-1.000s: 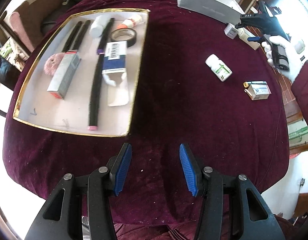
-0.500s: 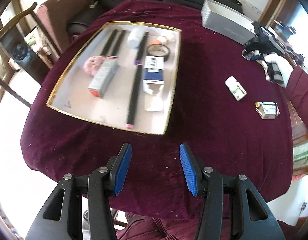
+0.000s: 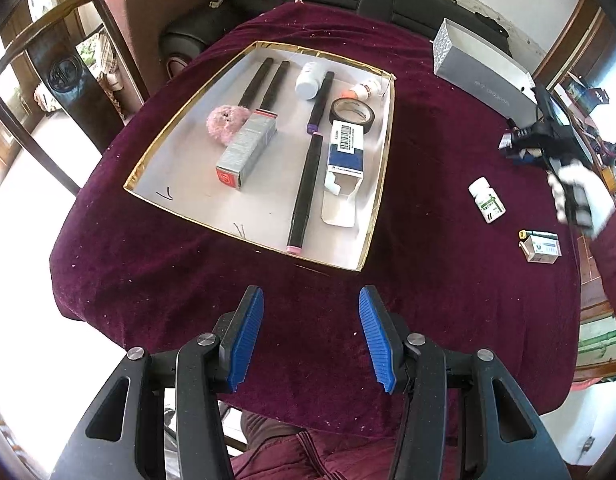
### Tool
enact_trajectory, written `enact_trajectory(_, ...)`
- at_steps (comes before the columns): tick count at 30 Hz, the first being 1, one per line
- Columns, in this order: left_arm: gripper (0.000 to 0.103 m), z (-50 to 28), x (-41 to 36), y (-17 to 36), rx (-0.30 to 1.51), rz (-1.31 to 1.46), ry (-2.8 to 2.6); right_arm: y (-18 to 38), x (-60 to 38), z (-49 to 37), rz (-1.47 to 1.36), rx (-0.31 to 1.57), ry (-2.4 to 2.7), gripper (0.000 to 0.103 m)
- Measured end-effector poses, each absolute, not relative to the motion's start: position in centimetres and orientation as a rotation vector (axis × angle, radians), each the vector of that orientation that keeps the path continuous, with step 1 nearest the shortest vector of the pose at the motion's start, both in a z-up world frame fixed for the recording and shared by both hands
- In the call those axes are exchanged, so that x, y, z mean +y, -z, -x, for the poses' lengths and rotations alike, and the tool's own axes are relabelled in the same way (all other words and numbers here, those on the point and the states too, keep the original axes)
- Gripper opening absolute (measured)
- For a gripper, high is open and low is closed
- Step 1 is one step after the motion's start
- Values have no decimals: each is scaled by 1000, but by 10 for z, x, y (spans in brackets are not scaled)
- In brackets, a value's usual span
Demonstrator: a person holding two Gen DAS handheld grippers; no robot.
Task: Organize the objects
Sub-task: 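Grasp the small white box with the right gripper, then carry the small white box beside the white pill bottle with the right gripper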
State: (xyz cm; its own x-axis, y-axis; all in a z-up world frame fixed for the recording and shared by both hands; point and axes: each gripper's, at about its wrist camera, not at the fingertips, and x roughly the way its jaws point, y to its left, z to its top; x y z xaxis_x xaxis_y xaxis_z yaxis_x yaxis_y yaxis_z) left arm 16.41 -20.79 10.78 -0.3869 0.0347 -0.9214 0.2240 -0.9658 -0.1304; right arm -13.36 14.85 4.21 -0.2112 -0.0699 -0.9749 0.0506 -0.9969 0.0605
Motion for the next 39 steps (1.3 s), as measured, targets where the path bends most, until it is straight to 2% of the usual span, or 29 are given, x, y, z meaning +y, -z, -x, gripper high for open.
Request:
enact_trajectory(13,44,-141,-196,-113,388,-1691,2608,-42,156,44,-1899,-103,2197,32)
enact_trajectory(29,44,-93,-156,-88,460,-1863,2752,-43,95,-28,-1851,-99,2056,31)
enact_trajectory(39,44,-69,-131,-79,370,-1880,2802,-44,138,-54,-1862,-188,2152,30)
